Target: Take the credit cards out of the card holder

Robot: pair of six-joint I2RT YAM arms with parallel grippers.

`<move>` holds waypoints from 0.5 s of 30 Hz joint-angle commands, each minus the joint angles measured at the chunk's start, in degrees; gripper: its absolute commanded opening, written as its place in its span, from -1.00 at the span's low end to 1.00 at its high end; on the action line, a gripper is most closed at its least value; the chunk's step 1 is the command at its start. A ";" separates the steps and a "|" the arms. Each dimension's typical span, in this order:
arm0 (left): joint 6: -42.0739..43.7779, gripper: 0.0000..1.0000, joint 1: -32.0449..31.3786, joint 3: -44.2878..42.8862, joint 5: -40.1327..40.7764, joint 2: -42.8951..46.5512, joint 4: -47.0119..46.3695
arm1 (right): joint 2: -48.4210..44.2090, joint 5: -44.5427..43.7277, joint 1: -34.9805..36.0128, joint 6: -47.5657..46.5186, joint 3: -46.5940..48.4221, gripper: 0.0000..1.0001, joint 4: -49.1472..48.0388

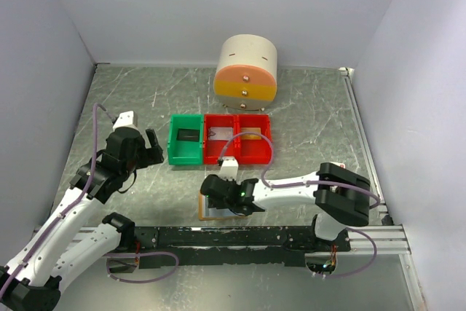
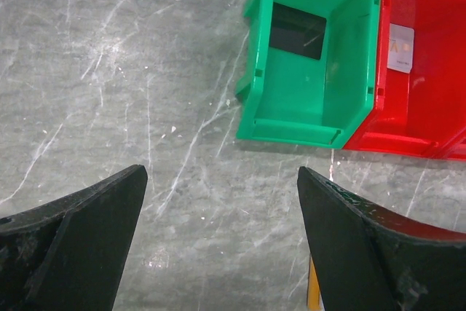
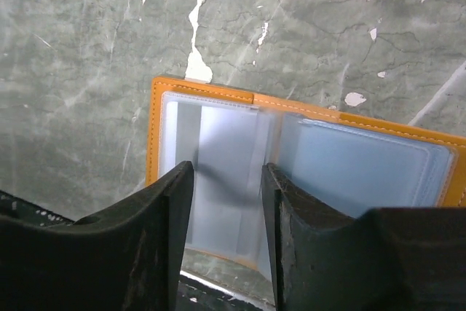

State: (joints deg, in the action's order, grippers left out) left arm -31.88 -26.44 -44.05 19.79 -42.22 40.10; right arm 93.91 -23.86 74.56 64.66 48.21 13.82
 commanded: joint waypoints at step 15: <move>1.10 0.92 0.42 0.28 -0.91 0.48 -1.91 | 11.50 -2.21 0.42 -0.26 10.36 0.31 17.15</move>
State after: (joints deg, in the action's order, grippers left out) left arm -31.68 -26.44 -44.05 17.37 -42.17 39.92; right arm 99.70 -22.04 73.82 63.35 56.80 18.09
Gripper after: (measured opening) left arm 0.959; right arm 0.649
